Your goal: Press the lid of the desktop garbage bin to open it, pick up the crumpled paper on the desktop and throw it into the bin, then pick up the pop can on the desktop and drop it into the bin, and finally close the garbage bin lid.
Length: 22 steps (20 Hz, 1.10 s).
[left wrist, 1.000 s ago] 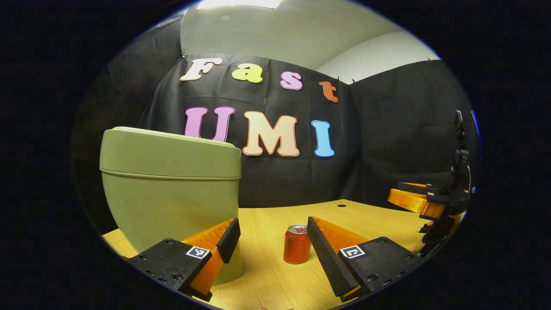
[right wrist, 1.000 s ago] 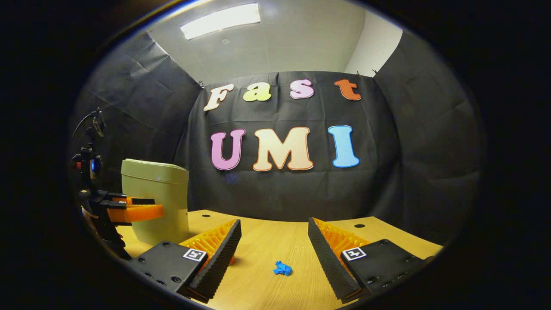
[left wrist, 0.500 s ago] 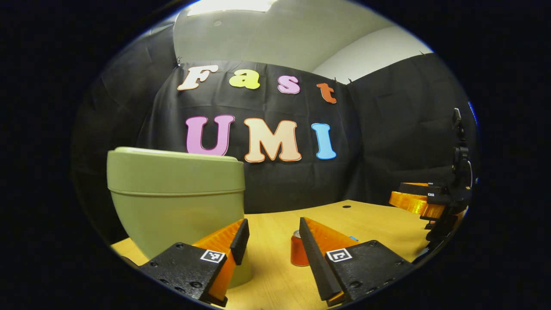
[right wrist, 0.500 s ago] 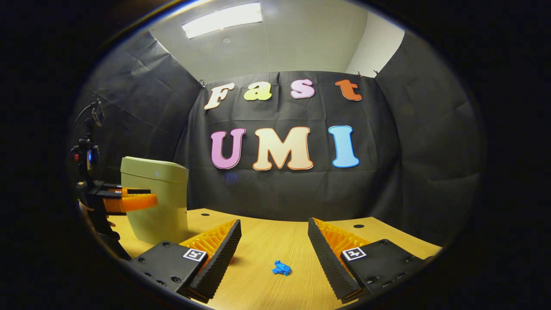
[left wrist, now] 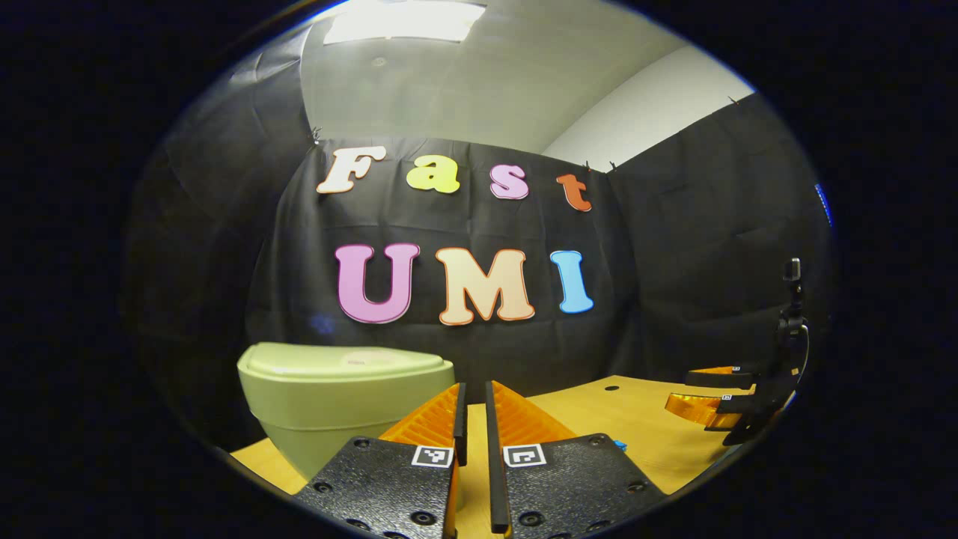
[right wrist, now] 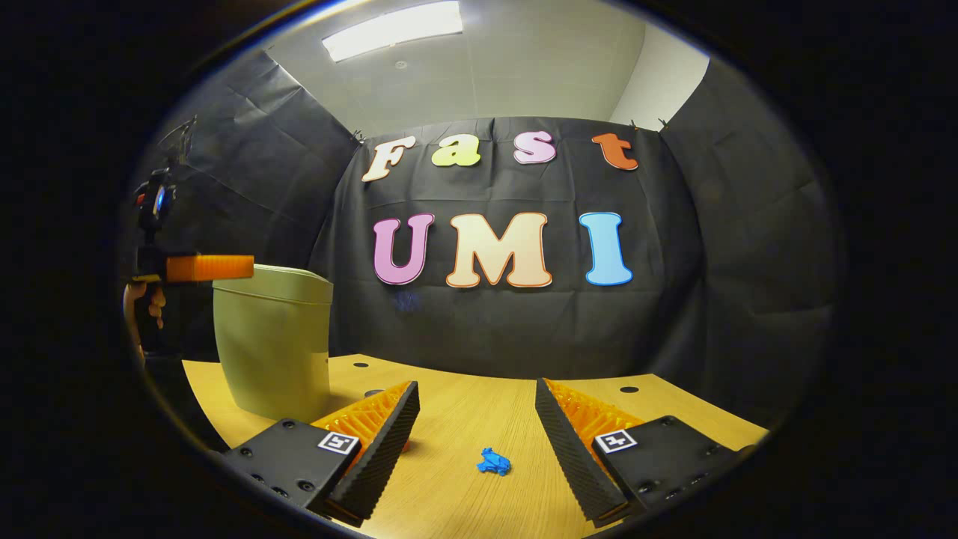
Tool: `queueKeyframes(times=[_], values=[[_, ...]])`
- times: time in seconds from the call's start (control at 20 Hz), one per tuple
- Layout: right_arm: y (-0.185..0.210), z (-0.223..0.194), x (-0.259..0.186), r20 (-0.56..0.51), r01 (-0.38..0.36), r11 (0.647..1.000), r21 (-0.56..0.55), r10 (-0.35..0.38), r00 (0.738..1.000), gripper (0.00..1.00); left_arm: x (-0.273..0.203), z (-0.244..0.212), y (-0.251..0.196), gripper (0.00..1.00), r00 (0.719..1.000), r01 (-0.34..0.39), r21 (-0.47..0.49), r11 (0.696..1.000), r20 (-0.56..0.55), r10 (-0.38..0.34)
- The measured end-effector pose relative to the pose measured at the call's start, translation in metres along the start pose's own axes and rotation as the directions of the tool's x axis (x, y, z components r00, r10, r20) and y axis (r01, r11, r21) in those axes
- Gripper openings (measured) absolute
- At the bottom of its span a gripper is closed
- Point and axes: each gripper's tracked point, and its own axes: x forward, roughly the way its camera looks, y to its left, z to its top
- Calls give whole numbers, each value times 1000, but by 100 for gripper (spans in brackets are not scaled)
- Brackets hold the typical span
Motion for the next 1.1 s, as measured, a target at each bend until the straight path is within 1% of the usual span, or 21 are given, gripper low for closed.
queueKeyframes(times=[0.05,0.15,0.3,0.5,0.65,0.75,0.95,1.1], values=[[-1,0,1,0,0,1000,1,0,1000,98,1,8,8,5,1000,-22,10,1000,4,22],[-1,2,2,1,-1,1000,9,1,1000,98,1,19,28,0,997,-76,-7,997,5,76],[-2,6,-2,11,-2,1000,20,2,1000,98,4,27,57,0,990,-141,-51,989,-11,141],[-9,9,-3,20,13,1000,18,-13,1000,98,10,11,86,0,978,-198,-38,980,-76,195],[-10,9,-3,20,16,1000,19,-16,1000,98,12,-1,95,0,969,-223,-41,974,-115,217],[-12,7,-3,14,20,1000,11,-20,1000,98,12,0,99,0,968,-232,-45,972,-110,226],[-10,5,-3,4,13,1000,8,-13,1000,98,14,-8,97,0,965,-222,-19,975,-148,217],[-8,4,-2,3,9,1000,6,-9,1000,98,13,-6,95,0,967,-214,-24,977,-146,208]])
